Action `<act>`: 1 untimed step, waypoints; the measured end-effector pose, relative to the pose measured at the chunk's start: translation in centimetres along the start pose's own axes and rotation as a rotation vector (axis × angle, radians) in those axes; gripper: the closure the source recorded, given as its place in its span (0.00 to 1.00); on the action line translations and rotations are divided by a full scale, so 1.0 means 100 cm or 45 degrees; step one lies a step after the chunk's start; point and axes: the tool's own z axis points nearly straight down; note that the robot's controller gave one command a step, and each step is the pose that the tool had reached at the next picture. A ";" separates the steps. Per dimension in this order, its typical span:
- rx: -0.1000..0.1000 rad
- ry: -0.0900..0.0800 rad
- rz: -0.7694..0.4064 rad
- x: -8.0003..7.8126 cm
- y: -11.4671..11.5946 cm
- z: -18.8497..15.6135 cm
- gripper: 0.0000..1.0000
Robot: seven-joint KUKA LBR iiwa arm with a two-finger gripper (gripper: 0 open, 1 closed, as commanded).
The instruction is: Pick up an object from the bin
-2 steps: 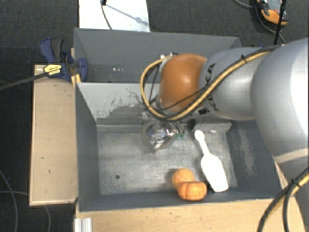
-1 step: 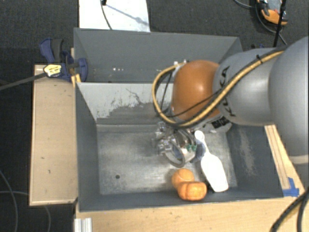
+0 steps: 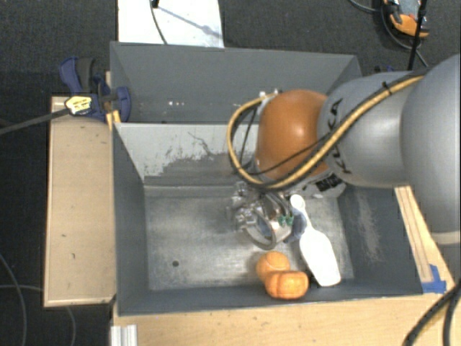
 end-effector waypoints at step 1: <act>0.000 0.004 0.001 0.001 0.000 -0.005 1.00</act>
Offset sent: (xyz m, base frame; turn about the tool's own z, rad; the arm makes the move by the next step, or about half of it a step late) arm -0.0001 -0.0001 0.0475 0.0000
